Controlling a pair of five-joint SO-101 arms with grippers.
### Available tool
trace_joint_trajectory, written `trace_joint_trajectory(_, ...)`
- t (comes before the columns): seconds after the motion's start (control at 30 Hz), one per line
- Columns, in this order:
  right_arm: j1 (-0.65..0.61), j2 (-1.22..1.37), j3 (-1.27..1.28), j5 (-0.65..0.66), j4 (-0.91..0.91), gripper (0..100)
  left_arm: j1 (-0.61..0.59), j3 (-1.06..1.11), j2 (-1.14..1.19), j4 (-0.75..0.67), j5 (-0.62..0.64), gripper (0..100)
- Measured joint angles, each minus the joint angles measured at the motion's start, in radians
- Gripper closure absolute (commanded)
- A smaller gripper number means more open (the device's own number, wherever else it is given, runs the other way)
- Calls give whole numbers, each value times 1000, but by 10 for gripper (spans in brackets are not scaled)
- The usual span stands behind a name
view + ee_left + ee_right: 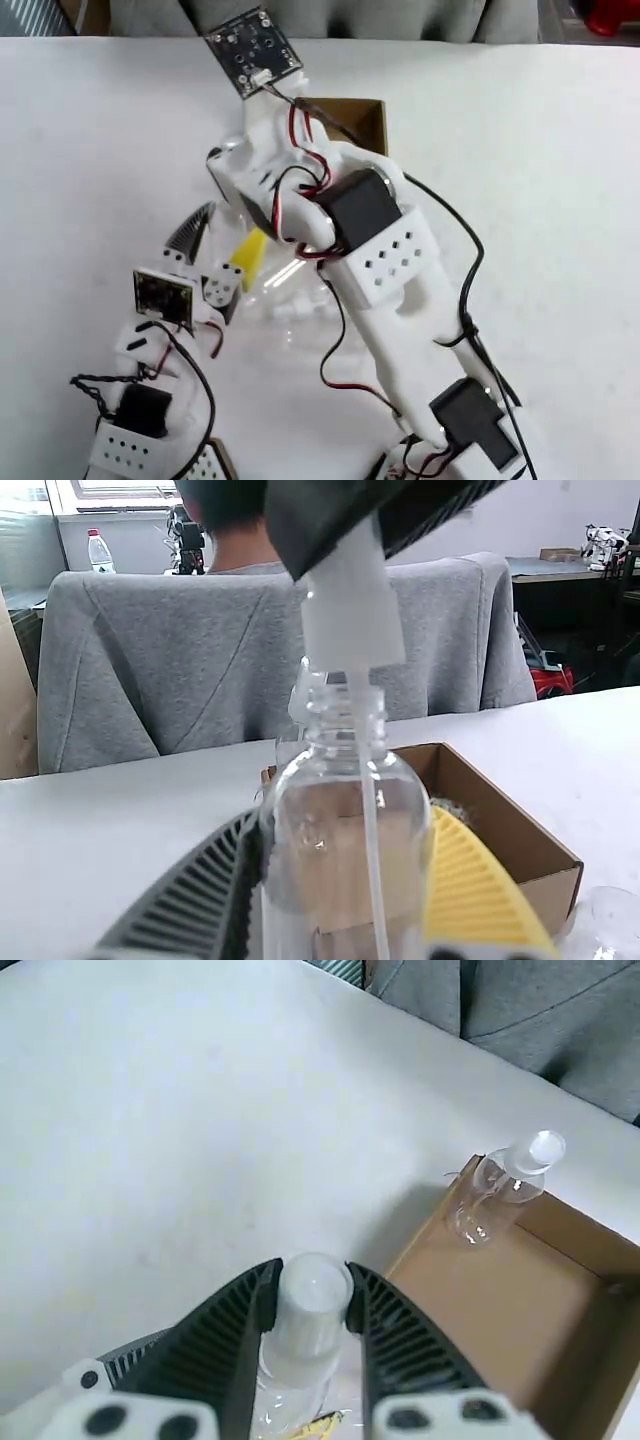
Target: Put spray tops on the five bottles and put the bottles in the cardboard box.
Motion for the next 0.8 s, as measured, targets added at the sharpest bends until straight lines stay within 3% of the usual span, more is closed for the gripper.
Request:
trace_joint_trajectory(0.53, -44, 5, -14, 2, 38, 983, -2, -8, 15, -26, 0, 979)
trace_joint_trajectory(0.8, -43, 6, -14, 2, 38, 983, -2, -149, 275, -26, 86, 979)
